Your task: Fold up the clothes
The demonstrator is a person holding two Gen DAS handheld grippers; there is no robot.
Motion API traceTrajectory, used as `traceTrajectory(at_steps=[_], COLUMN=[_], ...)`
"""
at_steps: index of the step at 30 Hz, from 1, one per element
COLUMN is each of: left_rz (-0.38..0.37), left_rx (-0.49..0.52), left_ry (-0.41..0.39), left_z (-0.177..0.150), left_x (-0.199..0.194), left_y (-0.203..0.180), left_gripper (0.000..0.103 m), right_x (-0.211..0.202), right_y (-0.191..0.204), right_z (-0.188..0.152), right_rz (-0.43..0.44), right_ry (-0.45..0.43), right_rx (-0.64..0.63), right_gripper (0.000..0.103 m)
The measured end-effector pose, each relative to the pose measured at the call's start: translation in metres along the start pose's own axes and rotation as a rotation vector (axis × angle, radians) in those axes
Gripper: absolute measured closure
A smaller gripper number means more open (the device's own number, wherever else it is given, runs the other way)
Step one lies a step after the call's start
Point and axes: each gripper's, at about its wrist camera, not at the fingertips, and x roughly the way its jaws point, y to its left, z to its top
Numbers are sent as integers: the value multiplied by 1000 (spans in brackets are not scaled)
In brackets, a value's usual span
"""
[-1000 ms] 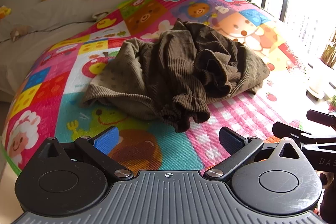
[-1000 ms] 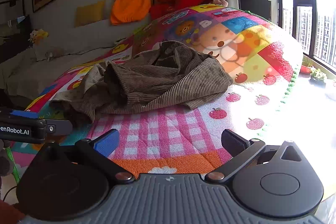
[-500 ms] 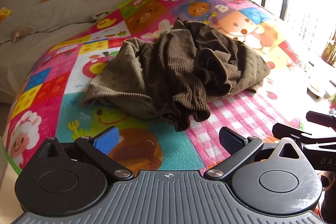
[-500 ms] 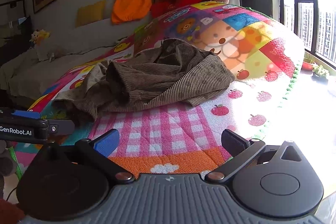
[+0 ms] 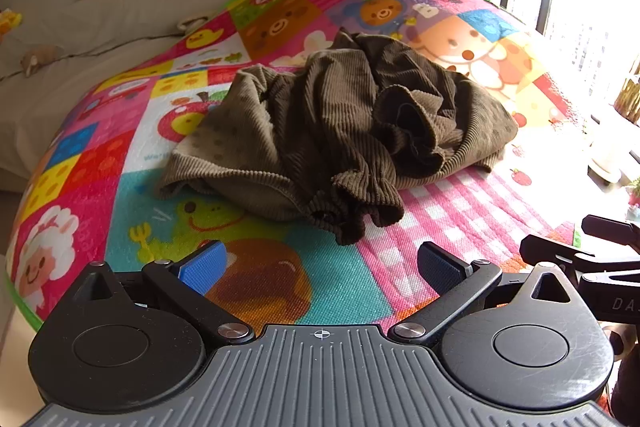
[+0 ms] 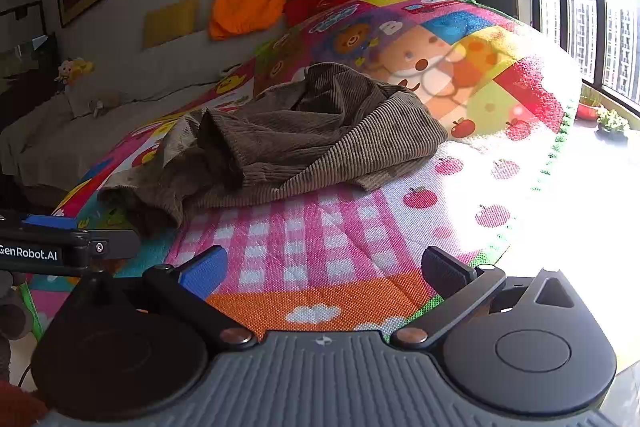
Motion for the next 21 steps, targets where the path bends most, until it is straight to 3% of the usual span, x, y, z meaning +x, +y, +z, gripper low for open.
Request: traceTrajectory(at_steps=[21], left_rz=[6], left_rx=[-6], left_ry=[13], left_z=[-1], left_x=[2], left_y=[1], left_gripper=[0], right_x=[3], right_y=[-1], right_z=[-2], right_rz=[5], right_ry=[-4], right_rx=[3], right_gripper=[0])
